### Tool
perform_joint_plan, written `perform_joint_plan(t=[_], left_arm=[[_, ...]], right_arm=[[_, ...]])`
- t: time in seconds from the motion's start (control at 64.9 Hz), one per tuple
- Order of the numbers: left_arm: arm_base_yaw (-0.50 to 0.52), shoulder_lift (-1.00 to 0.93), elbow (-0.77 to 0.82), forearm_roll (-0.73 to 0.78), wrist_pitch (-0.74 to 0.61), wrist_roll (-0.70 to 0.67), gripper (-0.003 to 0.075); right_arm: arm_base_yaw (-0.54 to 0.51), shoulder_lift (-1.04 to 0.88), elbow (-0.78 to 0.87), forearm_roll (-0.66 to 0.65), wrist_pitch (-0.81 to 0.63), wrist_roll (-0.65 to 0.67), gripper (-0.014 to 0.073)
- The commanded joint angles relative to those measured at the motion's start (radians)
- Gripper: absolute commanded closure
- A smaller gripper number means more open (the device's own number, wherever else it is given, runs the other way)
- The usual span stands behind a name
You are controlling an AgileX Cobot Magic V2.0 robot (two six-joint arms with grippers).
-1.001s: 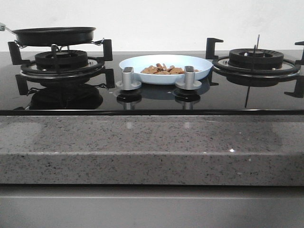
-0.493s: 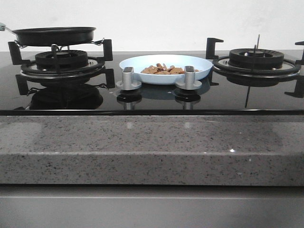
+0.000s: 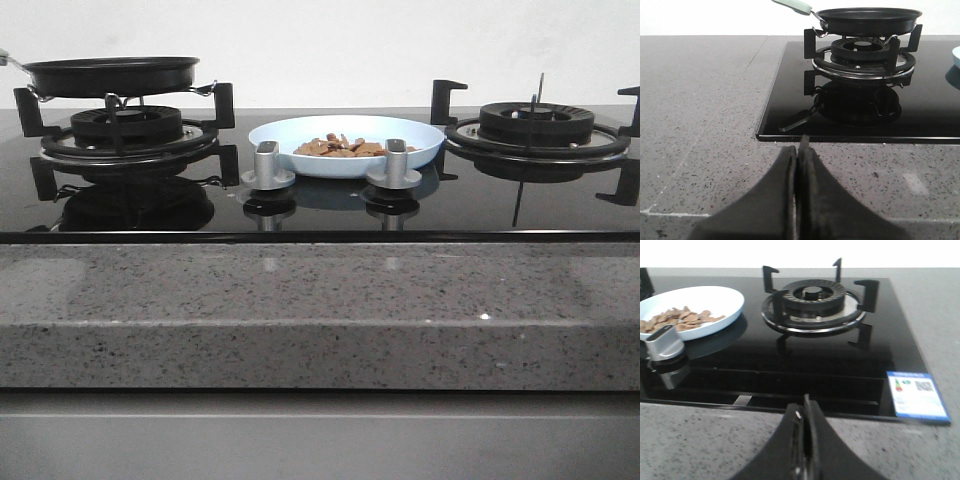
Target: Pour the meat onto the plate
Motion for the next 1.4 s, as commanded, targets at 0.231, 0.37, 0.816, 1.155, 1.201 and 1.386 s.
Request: perform_joint_plan(t=[0.231, 0.37, 0.816, 1.155, 1.201, 1.386], left_arm=[[0.001, -0.016, 0.006, -0.01, -0.084, 0.001, 0.0741], [0.001, -0.016, 0.006, -0.01, -0.084, 0.001, 0.0741], [0.001, -0.016, 0.006, -0.01, -0.084, 0.001, 0.0741], [0.001, -0.016, 0.006, -0.01, -0.084, 0.001, 0.0741], [0.001, -0.016, 0.006, -0.01, -0.084, 0.001, 0.0741], [0.001, -0.016, 0.006, -0.01, -0.084, 0.001, 0.0741]], right_arm=[[-0.049, -0.182, 0.108, -0.082, -0.054, 0.083, 0.0654], [-0.047, -0.248, 0.167, -0.082, -0.061, 0.085, 0.0654], [-0.044, -0.259, 0.164, -0.082, -0.035, 0.085, 0.0654], [-0.044, -0.258, 0.164, -0.082, -0.035, 0.085, 0.0654], [-0.044, -0.258, 0.164, -0.082, -0.035, 0.085, 0.0654], [-0.044, -0.258, 0.164, -0.082, -0.035, 0.085, 0.0654]])
